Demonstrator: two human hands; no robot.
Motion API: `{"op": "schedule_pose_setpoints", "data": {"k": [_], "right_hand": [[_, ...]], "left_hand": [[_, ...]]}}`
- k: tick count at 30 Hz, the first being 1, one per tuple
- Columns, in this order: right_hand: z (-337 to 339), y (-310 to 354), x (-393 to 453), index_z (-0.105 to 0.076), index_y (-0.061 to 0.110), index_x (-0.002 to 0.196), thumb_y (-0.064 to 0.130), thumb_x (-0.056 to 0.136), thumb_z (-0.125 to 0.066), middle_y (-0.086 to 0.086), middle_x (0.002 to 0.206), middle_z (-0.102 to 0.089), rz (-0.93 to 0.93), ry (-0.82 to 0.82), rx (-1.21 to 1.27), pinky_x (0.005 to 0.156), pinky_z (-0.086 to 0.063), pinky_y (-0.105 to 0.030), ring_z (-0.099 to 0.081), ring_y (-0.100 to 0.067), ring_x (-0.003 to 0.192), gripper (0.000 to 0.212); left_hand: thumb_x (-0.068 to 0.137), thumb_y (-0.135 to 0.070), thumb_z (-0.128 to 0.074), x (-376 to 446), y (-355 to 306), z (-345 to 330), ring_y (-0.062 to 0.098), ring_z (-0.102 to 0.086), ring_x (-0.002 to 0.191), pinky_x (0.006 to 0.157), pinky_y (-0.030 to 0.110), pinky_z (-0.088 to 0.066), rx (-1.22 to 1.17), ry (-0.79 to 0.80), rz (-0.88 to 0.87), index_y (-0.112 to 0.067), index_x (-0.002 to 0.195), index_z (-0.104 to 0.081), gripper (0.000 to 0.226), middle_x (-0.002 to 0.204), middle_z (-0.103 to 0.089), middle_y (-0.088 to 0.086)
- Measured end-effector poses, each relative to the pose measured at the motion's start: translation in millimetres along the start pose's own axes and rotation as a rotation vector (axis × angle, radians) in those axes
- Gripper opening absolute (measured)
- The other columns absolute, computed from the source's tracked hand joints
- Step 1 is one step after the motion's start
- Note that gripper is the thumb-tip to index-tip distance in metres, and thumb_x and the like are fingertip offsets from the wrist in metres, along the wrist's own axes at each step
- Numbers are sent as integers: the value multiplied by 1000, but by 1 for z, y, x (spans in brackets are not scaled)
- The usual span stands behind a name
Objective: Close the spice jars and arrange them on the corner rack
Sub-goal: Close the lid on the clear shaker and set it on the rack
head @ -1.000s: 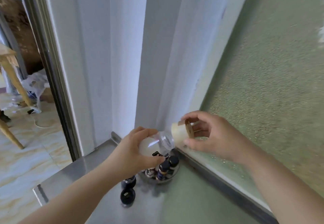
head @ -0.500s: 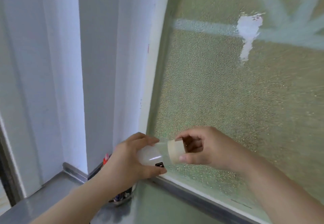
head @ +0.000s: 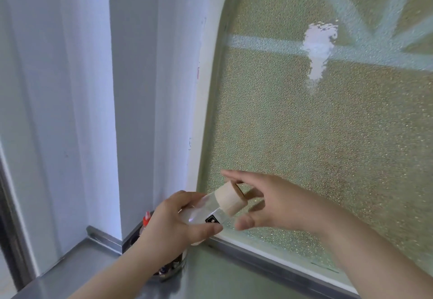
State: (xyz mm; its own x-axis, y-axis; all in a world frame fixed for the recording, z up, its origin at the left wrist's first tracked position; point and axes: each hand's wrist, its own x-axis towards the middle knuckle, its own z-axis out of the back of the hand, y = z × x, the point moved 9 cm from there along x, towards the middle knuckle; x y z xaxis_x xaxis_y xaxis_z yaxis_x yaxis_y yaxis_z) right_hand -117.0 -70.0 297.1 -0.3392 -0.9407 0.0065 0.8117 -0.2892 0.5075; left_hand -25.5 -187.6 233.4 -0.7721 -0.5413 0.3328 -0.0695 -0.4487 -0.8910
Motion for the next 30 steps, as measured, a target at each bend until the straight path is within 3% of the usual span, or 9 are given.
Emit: {"op": "schedule_pose_setpoints", "data": {"k": [3,7,11,14,16,19,24,27,30], "right_hand": [[-4,18,13,-47,53,117,44,71,-74,26,105,-58,58,-43,-112,74,-41,-7,-57,10,88,53],[-22,38,39,-52,36,112,51,80,-61,12,91,-62,81,-35,-210,63,-44,-18,-59,-2,75,36],[-33,47,64,-55,22,101,59,79,-55,8,66,-55,60,-68,-230,54,-40,-25,-52,-8,57,42],[-36,49,73,-55,28,104,58,75,-61,9,76,-60,78,-70,-159,58,-44,-25,-56,-8,64,42],[-35,50,77,-53,29,105,57,69,-68,-1,87,-64,112,-66,-37,65,-48,-33,-59,-14,72,48],[-28,54,78,-51,16,93,62,61,-65,-16,80,-58,146,-108,33,57,-39,-34,-46,-15,62,58],[-17,48,80,-53,14,87,66,63,-62,1,69,-55,104,-177,-28,48,-35,-22,-44,-8,54,58],[-16,36,79,-51,19,87,60,74,-62,6,71,-55,50,-187,-46,49,-35,-18,-46,-5,54,44],[-13,29,76,-43,31,79,58,77,-59,18,68,-43,-5,-244,-37,50,-27,-12,-39,7,55,32]], "left_hand": [[33,-58,-78,-1,6,13,-3,-60,90,84,21,-47,6,-4,-5,-45,86,-62,56,94,-65,-17],[36,-58,-74,-3,13,33,-1,-58,90,76,14,-45,20,-27,-20,-58,83,-57,50,91,-64,-6],[39,-58,-76,-1,32,44,-1,-60,86,70,7,-42,-19,18,21,-40,86,-62,52,90,-66,-5],[43,-51,-78,6,39,52,-4,-62,82,66,5,-42,-55,64,74,-31,93,-63,56,89,-69,-7],[50,-44,-77,10,34,48,2,-61,69,59,9,-43,-176,176,107,-25,90,-66,46,79,-68,-8],[57,-42,-73,9,15,36,7,-53,64,56,13,-40,-299,321,65,-21,85,-67,36,69,-59,-9],[47,-49,-78,16,24,37,9,-64,85,80,30,-48,-239,108,90,-27,98,-66,57,95,-70,2],[47,-55,-74,16,20,32,10,-62,83,79,30,-47,-161,60,76,-34,96,-64,54,94,-67,1],[46,-64,-64,18,11,36,1,-56,79,71,23,-44,56,-56,14,-48,88,-57,45,87,-61,-7]]}}
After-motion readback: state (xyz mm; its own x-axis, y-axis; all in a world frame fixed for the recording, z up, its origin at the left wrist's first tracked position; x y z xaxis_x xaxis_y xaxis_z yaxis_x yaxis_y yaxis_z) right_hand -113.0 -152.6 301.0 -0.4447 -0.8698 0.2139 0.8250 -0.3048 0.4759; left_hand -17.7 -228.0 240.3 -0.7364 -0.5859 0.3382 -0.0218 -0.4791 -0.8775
